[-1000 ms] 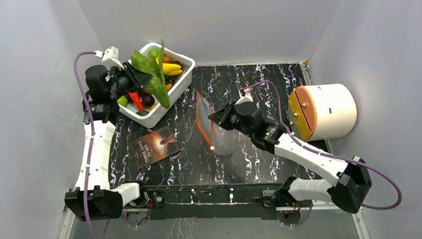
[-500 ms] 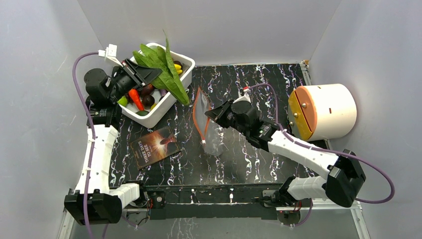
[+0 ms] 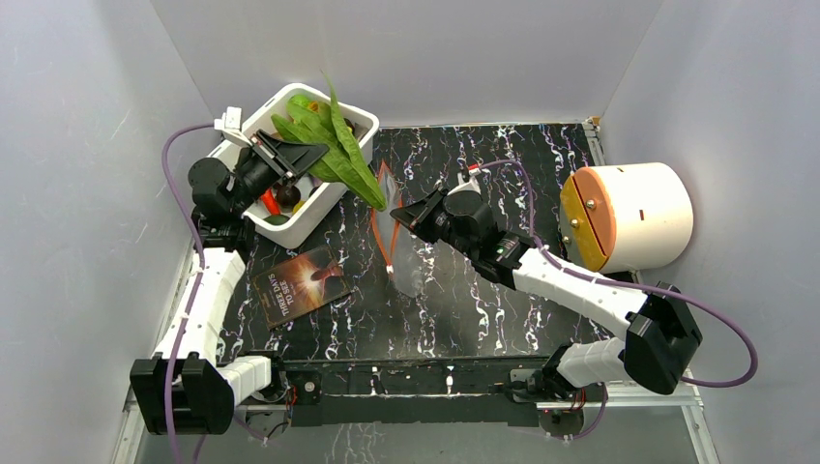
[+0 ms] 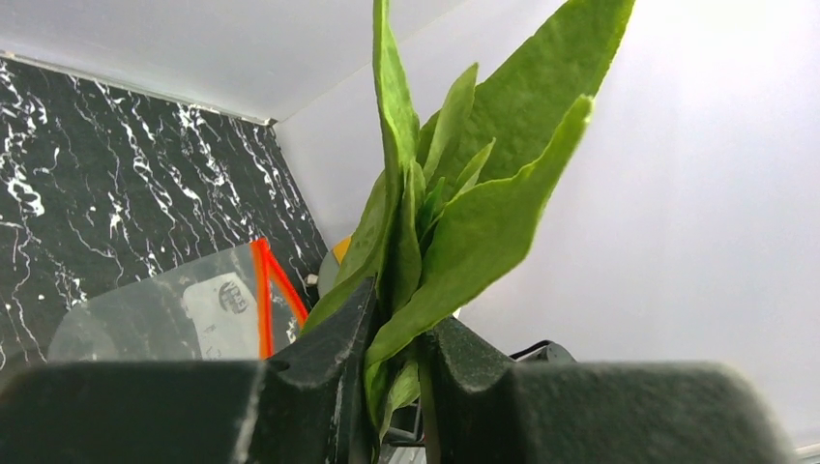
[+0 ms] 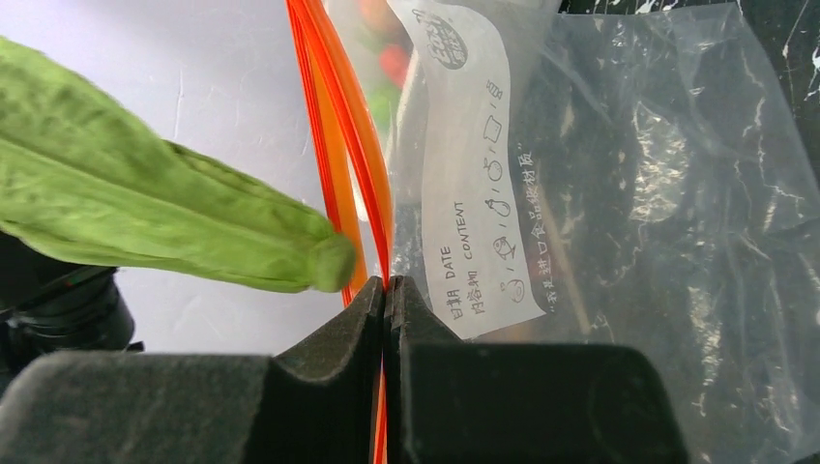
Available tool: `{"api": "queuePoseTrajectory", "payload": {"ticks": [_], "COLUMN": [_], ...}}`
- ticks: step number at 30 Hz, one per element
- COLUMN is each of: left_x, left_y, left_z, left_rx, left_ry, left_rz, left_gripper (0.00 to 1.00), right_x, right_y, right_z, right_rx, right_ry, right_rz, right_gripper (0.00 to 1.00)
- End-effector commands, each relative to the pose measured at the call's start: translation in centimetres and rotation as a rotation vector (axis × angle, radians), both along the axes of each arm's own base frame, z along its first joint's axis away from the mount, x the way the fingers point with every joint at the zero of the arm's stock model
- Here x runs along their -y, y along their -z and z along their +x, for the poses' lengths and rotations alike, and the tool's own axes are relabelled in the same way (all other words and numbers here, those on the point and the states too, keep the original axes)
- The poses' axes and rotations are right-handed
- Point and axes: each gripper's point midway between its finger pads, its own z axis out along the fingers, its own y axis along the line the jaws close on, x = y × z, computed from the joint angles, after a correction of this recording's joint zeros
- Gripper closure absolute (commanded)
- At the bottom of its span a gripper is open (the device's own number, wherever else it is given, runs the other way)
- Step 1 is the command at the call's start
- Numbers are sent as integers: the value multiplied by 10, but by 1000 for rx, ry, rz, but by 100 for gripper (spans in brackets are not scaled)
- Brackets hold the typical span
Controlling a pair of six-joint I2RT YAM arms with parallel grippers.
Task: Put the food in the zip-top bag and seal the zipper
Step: Place the fake vegetable in the zipper food storage bag.
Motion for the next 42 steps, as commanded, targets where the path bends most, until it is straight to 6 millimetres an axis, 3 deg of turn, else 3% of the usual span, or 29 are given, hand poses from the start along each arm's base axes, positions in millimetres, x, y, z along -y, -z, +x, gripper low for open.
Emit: {"api": "queuePoseTrajectory", "payload": {"ticks": [1,11,20,28,34,42], "left_x": [4,25,35,42,41,45], "left_y": [-17,7,-5,6,31,45], "left_z": [-10,-21,-36,-50,-51,-49], "left_rx": [120,282,288,181,97,52], "left_ry": [-7,39,74,109,103,122], "left_rz": [13,111,40,23,109,121], "left_gripper": [84,86,87,88,88,88], "right_x": [-4,-2,-10,-12,-12,-12], "right_y": [-48,-68,-86,-102,-110,-112], "right_z": [8,6,6,9,4,2], "right_rx": [84,105,188,303,404,471], "right_ry": [22,26,-15,-34,-66,-88], "right_rz": [110,163,201,162,143,109], "right_gripper": [100,100,100,100,100,100]}}
